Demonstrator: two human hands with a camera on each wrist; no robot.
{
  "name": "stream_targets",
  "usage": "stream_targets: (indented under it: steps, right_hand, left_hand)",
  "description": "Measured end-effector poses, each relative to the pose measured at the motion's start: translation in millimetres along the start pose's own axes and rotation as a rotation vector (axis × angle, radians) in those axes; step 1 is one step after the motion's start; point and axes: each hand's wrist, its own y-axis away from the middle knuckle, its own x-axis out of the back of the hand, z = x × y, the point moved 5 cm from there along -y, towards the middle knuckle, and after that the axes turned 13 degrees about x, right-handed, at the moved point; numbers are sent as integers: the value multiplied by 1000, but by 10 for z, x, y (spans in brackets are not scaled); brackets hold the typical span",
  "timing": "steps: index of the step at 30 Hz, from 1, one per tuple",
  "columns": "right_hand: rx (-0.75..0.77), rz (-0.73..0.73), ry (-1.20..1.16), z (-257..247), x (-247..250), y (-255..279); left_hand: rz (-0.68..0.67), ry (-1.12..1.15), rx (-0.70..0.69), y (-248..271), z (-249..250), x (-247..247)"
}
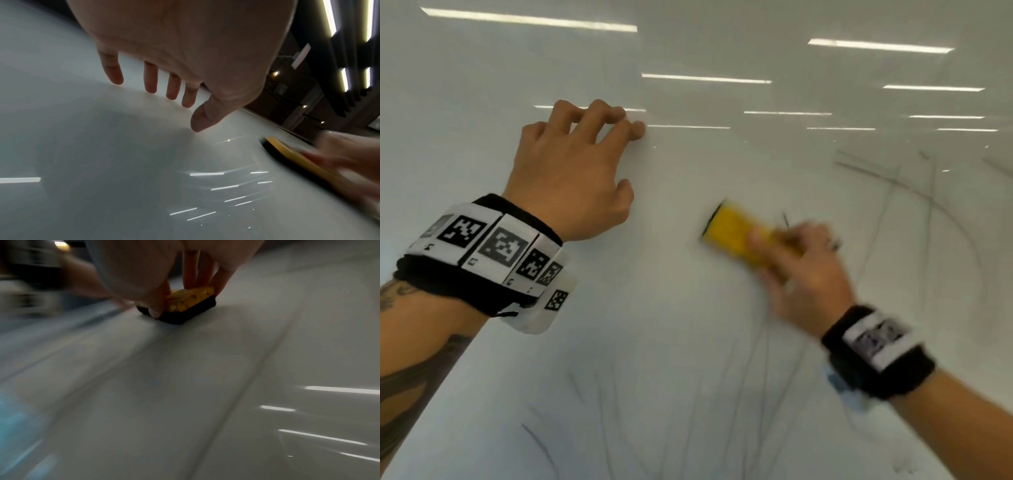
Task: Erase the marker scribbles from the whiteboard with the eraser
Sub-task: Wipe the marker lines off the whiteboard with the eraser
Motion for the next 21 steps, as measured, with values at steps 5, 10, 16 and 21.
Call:
stream_targets:
  steps: [5,10,16,21]
  right_hand:
    - [-564,258,109,1162,494,-290]
    - [-296,142,23,-269,-98,196]
    - [6,-82,-53,-252,-26,332]
    - [-366,195,192,1411,636,19]
  left_hand:
    - [30,24,-1,26,18,-27]
    - [27,37,-7,18,28,-9]
    - [44,23,-17,27,1,-18]
    - [64,20,-5,21,30,-36]
